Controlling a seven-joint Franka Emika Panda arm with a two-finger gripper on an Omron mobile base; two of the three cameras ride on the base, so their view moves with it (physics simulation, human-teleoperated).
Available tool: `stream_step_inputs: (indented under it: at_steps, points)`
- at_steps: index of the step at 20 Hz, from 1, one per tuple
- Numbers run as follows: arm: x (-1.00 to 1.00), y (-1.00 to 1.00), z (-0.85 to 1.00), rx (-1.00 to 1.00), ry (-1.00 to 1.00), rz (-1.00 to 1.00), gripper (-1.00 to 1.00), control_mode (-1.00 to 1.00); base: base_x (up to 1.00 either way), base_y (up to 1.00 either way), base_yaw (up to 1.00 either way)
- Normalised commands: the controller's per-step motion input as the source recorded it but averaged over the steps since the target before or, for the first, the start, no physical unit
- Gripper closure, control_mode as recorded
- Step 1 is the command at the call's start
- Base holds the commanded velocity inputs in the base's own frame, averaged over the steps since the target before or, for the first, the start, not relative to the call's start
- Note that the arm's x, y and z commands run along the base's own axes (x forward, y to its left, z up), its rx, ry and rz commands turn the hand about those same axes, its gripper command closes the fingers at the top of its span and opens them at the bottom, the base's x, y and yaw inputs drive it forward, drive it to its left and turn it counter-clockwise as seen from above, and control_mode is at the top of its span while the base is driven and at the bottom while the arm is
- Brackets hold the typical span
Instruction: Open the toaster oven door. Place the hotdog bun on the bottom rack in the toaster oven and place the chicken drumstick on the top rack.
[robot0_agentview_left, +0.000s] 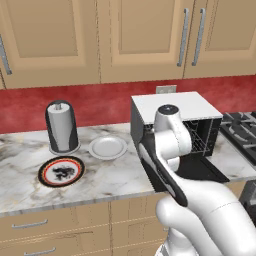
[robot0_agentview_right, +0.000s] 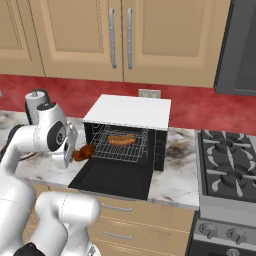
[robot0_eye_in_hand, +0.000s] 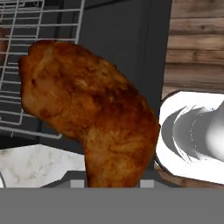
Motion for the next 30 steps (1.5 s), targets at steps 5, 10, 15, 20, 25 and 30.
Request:
stream_step_inputs:
  at_steps: [5,10,15,20,25,30]
  points:
    - [0.49,-0.42,0.02,0.0,0.02,0.21,1.0,-1.0,0.0,0.0,0.0]
    - [0.71,-0.1,-0.03,0.0,0.07,0.05,1.0,-1.0,0.0,0.0,0.0]
    - [0.57,-0.13,0.0,0.0,0.04,0.08,1.0,-1.0,0.0,0.0,0.0]
    - [0.32,-0.29,-0.06,0.0,0.02,0.1,1.0,-1.0,0.0,0.0,0.0]
    - [0.01,-0.22,-0.18,0.0,0.0,0.13,1.0,-1.0,0.0,0.0,0.0]
    - [0.08,-0.09,-0.35,0.0,0.0,0.14,1.0,-1.0,0.0,0.0,0.0]
